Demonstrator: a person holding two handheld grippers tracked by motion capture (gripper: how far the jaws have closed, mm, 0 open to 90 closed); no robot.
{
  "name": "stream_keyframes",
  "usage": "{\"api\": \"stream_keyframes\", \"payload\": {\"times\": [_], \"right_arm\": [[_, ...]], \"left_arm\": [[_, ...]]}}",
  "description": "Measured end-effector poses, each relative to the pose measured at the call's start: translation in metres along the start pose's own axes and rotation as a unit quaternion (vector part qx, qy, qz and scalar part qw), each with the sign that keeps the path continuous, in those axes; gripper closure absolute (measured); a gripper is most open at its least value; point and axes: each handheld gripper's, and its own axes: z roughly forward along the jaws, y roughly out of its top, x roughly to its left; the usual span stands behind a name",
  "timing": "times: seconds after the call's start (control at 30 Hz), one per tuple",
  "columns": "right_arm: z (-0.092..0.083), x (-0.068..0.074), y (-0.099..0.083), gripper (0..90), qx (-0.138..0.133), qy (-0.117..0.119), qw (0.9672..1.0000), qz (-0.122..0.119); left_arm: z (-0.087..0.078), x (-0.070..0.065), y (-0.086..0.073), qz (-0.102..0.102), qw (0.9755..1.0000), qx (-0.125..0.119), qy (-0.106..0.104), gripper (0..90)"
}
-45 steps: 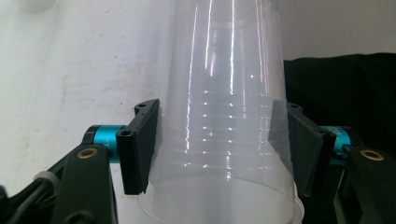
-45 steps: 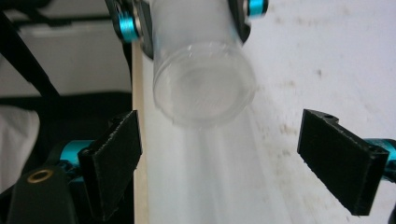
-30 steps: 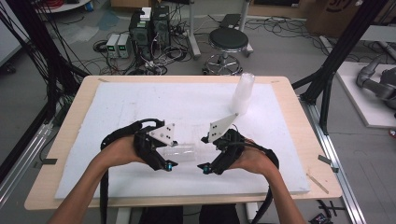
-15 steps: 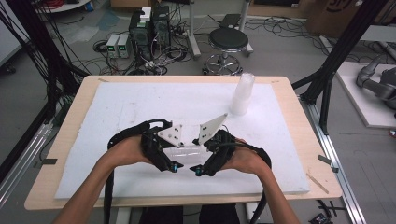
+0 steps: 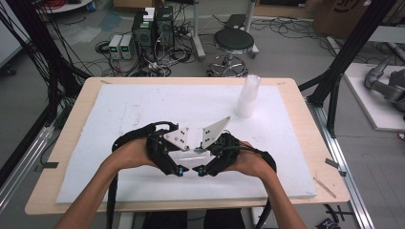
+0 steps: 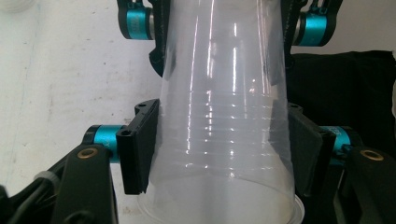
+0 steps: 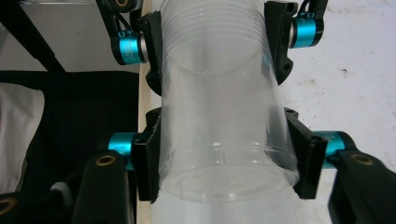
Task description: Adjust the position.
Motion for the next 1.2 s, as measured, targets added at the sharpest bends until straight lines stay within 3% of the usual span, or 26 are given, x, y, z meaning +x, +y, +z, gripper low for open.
{"api": "stream_keyframes", "payload": {"times": [0.17,0.23,0.27,0.3,0.33,0.37,0.73,0.87,0.93,1.03,1.1,1.2], "right_arm": [[0.000,0.000,0.000,41.8,-0.001,0.000,1.0000,-0.001],[0.000,0.000,0.000,41.9,-0.002,-0.001,1.0000,-0.001],[-0.001,0.000,0.000,42.0,-0.002,-0.001,1.0000,0.002],[-0.001,0.000,0.000,42.0,-0.002,-0.001,1.0000,0.002],[-0.001,0.000,0.000,41.9,-0.002,-0.002,1.0000,0.002],[-0.001,-0.001,-0.001,42.0,-0.003,-0.006,1.0000,0.002],[-0.002,-0.005,-0.008,41.9,-0.012,-0.008,0.9998,0.014],[-0.002,-0.005,-0.011,41.9,-0.020,-0.012,0.9996,0.019],[-0.003,-0.005,-0.013,41.9,-0.028,-0.018,0.9992,0.021],[-0.005,-0.005,-0.021,41.8,-0.053,-0.022,0.9979,0.029],[-0.005,-0.006,-0.027,41.8,-0.069,-0.023,0.9967,0.038],[-0.004,-0.006,-0.034,41.8,-0.091,-0.021,0.9946,0.045]], "left_arm": [[0.000,0.000,-0.001,-0.003,1.0000,-0.006,-0.001,34.5],[0.001,0.000,-0.002,0.003,0.9999,-0.011,0.003,30.3],[0.001,0.001,-0.003,0.002,0.9997,-0.020,0.012,15.7],[0.000,0.002,-0.005,-0.004,0.9993,-0.032,0.021,15.7],[-0.001,0.003,-0.006,-0.008,0.9989,-0.041,0.019,7.3],[-0.002,0.004,-0.008,-0.002,0.9986,-0.047,0.021,6.0],[-0.007,0.005,-0.014,-0.005,0.9973,-0.071,0.018,6.0],[-0.009,0.006,-0.020,-0.016,0.9942,-0.103,0.025,6.0],[-0.011,0.006,-0.029,-0.025,0.9892,-0.141,0.032,6.0],[-0.014,0.006,-0.045,-0.048,0.9764,-0.206,0.044,6.0],[-0.014,0.006,-0.056,-0.061,0.9699,-0.229,0.054,6.0],[-0.012,0.005,-0.069,-0.078,0.9616,-0.259,0.049,6.0]]}}
